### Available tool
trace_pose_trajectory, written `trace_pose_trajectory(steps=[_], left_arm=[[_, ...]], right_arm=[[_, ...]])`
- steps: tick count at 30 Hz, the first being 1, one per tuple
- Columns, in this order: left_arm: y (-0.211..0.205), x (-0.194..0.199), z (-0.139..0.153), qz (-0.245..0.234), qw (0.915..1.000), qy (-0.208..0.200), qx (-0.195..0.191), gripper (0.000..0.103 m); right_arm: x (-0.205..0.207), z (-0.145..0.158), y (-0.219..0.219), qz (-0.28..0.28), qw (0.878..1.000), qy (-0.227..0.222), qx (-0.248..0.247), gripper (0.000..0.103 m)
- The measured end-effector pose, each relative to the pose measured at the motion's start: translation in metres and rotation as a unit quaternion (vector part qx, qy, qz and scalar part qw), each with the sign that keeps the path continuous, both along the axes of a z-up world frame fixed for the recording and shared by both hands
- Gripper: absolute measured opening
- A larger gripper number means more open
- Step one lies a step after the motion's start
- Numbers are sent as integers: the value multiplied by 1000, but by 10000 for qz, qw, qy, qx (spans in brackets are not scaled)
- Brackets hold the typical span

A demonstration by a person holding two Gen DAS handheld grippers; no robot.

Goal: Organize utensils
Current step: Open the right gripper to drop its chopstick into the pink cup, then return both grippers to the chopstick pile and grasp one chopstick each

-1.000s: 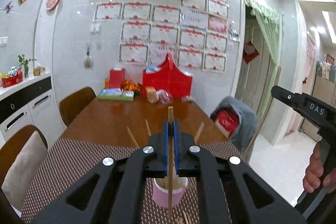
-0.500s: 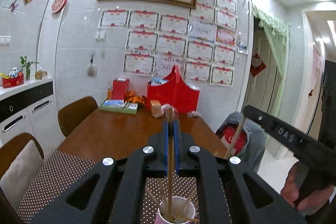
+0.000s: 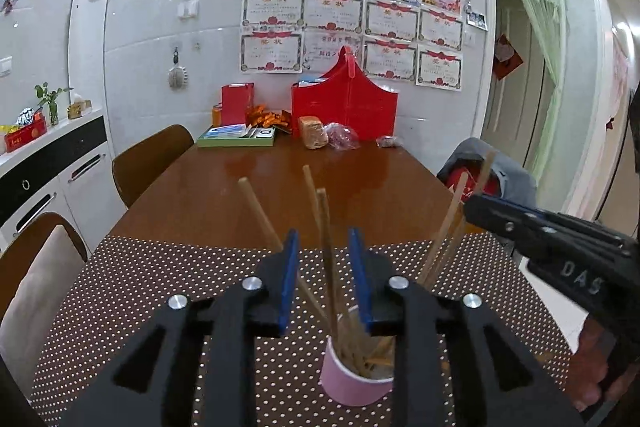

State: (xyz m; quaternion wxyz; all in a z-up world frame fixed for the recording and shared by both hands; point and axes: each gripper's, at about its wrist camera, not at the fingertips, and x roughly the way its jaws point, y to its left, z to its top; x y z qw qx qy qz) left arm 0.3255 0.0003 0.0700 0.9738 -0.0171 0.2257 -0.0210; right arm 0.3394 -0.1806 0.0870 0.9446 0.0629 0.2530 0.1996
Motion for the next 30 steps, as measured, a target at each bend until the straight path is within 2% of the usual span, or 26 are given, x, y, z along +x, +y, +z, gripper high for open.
trace_pose_trajectory(steps=[2, 3, 16, 20, 30], left_arm=[[2, -2, -1, 65, 10000, 24, 23, 27], [4, -4, -2, 64, 10000, 33, 19, 27], [6, -42, 13, 47, 9999, -138, 80, 28], [6, -59, 16, 17, 9998, -191, 89, 35], [10, -97, -8, -76, 9999, 3, 128, 40]], right_arm=[[-3, 0, -3, -74, 10000, 35, 33, 42], [-6, 1, -4, -129, 9999, -11, 49, 60], [-42, 13, -12, -252, 9996, -83, -6, 62], [-58, 17, -18, -295, 9995, -102, 30, 64], [-92, 10, -37, -542, 9985, -46, -88, 71]])
